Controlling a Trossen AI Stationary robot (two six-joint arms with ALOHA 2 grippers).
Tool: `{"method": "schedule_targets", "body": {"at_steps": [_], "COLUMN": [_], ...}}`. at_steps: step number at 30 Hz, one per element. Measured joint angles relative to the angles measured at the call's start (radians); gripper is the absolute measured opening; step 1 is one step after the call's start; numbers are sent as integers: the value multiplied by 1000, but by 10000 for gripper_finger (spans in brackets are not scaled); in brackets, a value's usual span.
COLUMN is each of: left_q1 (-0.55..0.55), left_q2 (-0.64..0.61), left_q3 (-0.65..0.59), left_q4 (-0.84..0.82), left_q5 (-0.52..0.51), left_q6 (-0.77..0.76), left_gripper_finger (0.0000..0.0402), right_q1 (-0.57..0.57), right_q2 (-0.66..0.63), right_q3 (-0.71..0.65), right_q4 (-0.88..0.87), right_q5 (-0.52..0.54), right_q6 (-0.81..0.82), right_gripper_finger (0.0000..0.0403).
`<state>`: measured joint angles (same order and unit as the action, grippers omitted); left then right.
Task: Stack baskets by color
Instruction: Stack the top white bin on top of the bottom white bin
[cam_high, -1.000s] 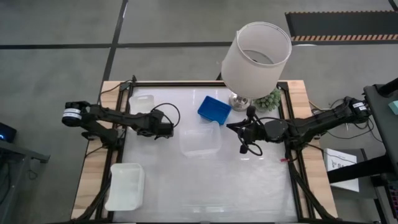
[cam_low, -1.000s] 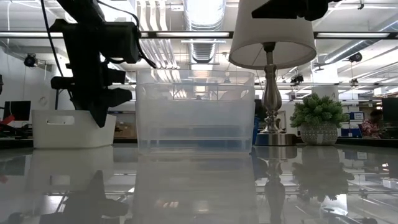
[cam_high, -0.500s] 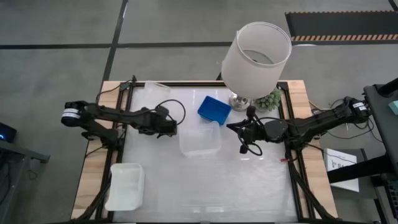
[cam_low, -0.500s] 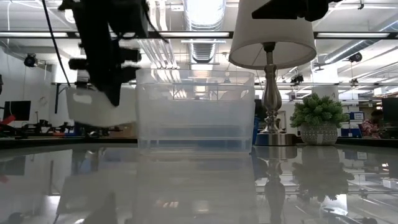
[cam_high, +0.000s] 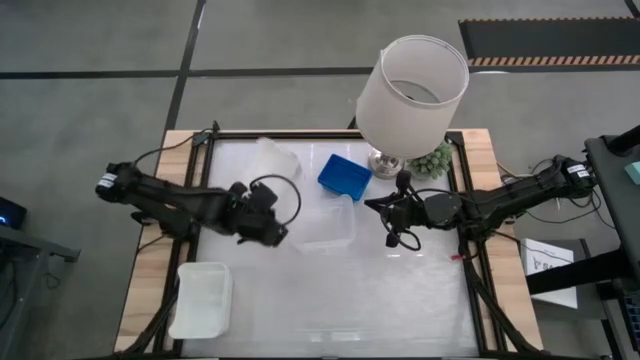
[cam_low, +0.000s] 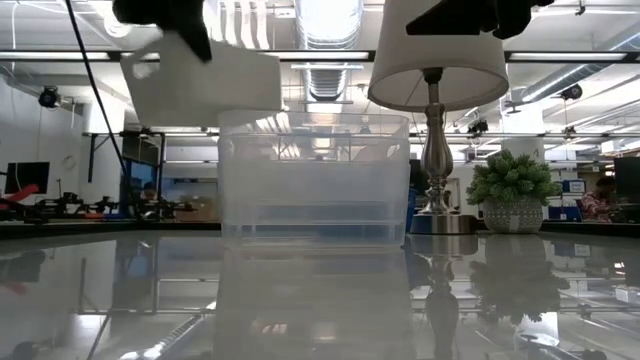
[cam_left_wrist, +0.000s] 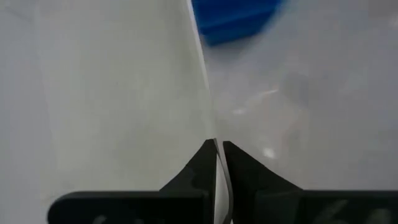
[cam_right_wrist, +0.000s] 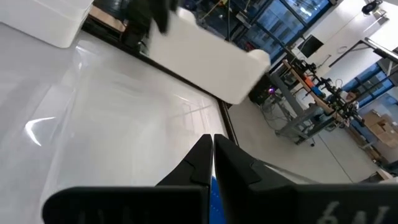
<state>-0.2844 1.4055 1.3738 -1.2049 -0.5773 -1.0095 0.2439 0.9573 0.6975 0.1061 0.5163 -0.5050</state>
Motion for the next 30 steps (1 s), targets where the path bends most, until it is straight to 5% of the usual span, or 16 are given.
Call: {"method": "schedule_targets", "body": {"at_steps": [12, 18, 24, 30], "left_q1": [-444, -668, -828, -857], "left_q2": [0, 39, 67, 120], "left_q3": [203, 275, 292, 274], "left_q4": [-55, -68, -158, -173], "left_q5": [134, 473, 492, 492], "left_q6": [-493, -744, -1157, -1207], "left_gripper_finger": [0, 0, 0, 0], "right_q1": [0, 0, 0, 0], "right_q2": [0, 0, 0, 0], "right_q3": [0, 0, 0, 0], "right_q4": [-5, -5, -4, -4], "right_q5": [0, -1, -1, -3], "right_q6": [11, 23, 41, 66], "right_gripper_finger": [9, 9, 9, 9]}}
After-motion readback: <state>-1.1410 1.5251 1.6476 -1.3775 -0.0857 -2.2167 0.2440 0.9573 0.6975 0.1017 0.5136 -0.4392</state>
